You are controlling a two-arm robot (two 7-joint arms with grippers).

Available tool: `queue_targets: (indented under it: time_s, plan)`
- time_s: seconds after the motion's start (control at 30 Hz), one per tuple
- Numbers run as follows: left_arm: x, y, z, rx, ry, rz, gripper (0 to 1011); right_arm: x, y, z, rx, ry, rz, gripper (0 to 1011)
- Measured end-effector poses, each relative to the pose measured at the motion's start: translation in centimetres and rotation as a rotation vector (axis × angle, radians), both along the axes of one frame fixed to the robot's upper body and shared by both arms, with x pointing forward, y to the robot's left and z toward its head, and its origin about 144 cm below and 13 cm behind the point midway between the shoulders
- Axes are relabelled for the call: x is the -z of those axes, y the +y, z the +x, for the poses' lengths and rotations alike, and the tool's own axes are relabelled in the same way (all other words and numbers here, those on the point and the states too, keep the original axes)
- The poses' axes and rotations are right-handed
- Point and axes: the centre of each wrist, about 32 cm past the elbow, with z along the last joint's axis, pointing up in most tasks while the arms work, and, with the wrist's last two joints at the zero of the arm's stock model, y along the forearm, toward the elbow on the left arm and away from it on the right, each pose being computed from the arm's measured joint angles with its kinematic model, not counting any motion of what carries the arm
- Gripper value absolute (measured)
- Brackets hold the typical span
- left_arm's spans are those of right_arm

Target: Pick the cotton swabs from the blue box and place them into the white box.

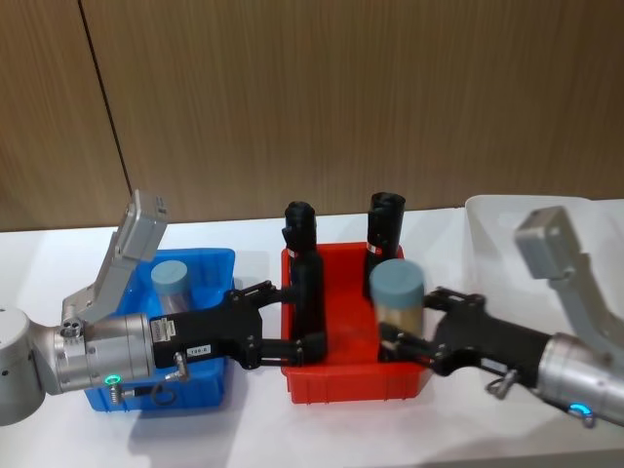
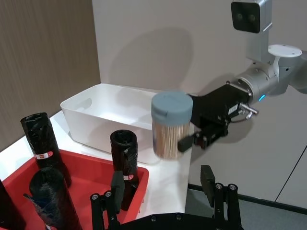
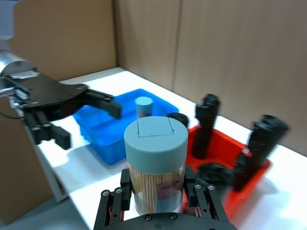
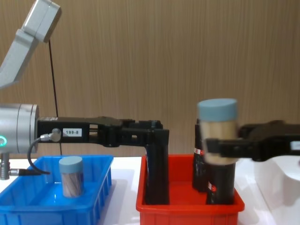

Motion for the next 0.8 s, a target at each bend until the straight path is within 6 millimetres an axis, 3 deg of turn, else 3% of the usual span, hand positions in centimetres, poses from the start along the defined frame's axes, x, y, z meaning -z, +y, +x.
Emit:
queue_targets:
  time_s: [0.43, 0.8]
  plan:
    - [0.0, 0.0, 0.0, 0.000, 0.000, 0.000, 1004, -1.1, -4.2, -2.1, 0.199, -0.056, 0.018, 635]
    - [0.0, 0.0, 0.0, 0.000, 0.000, 0.000, 1004, -1.1, -5.9, -1.5, 0.367, -0.061, 0.019, 635]
